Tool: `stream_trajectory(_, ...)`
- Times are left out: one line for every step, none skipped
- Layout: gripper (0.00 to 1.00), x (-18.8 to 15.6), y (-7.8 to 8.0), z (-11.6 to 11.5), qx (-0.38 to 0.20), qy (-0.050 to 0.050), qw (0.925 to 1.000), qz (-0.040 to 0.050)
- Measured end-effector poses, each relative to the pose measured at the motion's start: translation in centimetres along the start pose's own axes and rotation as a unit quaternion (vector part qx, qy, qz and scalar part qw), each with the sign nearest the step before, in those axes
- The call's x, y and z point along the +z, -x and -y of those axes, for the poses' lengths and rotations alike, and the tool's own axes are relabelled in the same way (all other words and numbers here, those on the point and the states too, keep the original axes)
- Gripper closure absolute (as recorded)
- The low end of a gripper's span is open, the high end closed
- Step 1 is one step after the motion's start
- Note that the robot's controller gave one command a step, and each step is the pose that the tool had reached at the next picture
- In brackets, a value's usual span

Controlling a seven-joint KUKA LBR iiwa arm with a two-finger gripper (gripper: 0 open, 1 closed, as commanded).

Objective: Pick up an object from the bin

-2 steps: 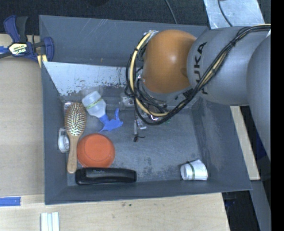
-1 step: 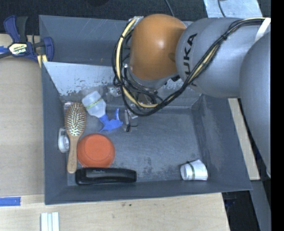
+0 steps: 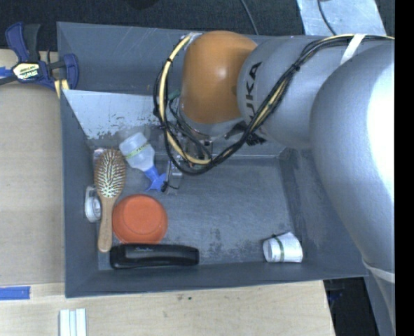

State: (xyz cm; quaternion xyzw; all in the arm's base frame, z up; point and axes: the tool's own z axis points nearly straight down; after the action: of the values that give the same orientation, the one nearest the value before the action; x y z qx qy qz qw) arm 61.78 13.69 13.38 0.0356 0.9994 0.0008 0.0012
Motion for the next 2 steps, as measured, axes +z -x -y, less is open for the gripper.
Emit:
stream_trajectory(0.0, 6.4, 1.0, -0.2, -0.147, -0.001, 0.9891, 0.0045)
stream_trajectory(1.0, 6.3, -0.2, -0.7, 0.059, 0.0, 0.9983, 0.0015)
